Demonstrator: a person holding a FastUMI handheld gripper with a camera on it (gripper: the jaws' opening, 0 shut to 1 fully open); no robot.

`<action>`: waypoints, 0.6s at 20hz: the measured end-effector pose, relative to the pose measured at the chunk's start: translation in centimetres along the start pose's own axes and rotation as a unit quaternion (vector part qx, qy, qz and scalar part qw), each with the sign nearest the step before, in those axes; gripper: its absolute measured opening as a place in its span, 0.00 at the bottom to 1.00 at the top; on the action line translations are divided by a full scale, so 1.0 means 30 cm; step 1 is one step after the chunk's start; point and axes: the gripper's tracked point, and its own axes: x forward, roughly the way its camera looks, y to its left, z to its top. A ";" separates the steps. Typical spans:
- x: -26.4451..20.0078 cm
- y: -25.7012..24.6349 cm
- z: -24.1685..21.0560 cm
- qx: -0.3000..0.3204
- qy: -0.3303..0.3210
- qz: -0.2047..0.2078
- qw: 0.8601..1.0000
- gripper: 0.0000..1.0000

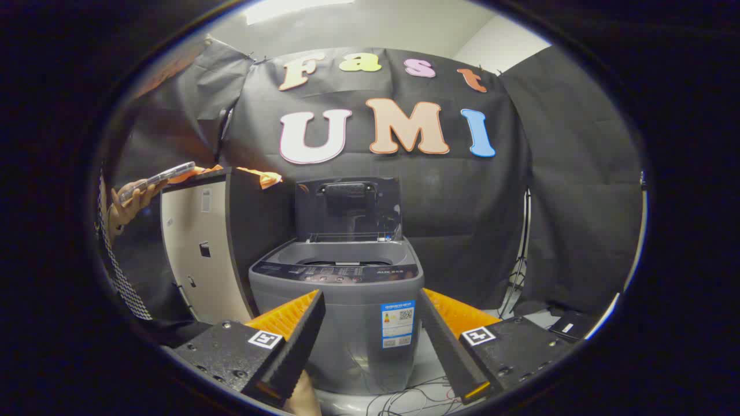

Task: Put the clothes into the washing machine and then close the washing machine lid.

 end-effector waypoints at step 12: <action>-0.001 -0.007 0.000 0.001 0.000 -0.005 1.000 0.97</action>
